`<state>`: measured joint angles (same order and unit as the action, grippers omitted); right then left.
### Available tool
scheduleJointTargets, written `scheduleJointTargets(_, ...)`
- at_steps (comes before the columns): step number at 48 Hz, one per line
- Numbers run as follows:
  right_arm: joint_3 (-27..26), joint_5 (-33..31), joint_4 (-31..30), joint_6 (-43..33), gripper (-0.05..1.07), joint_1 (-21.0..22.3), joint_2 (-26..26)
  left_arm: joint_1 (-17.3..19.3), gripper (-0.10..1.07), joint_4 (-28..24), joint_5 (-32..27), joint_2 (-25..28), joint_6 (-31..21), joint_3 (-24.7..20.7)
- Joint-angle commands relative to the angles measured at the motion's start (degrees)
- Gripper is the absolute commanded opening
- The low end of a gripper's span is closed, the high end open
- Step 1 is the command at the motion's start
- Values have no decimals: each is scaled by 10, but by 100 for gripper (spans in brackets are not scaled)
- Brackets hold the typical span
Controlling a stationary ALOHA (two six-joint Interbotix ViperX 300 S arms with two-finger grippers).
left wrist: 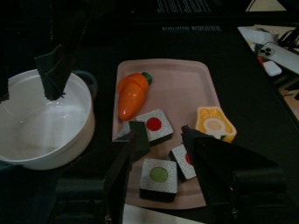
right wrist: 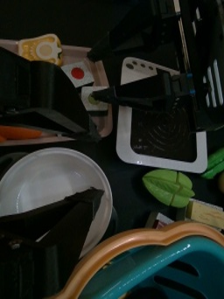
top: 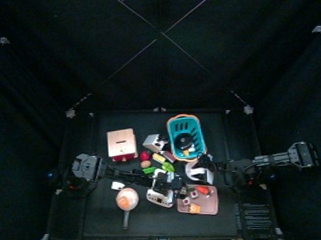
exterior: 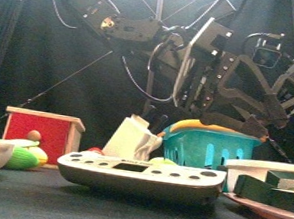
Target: Grab pan
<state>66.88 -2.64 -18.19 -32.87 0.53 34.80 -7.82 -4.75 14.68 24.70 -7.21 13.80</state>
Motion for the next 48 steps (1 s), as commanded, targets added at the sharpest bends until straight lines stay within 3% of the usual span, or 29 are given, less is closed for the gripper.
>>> scheduleJointTargets(1, -4, 2, 2, 0, 84, 1, 1, 4, 83, 1, -1, -18, -2, -11)
scheduleJointTargets(13, -4, 2, 1, 0, 84, 1, -3, 5, 83, 7, -74, -66, -2, 18)
scheduleJointTargets(28, -6, 3, 4, 0, 84, 4, -6, -16, 83, 5, -292, -161, -4, 89)
scheduleJointTargets(38, -8, 2, 5, -1, 84, 4, -6, -29, 82, 9, -402, -234, -7, 158)
scheduleJointTargets(43, -11, 3, 8, -1, 84, 4, -6, -39, 82, 18, -417, -282, -17, 215)
scheduleJointTargets(48, -11, 2, 7, -1, 84, 4, -6, -45, 82, 43, -391, -338, -53, 272)
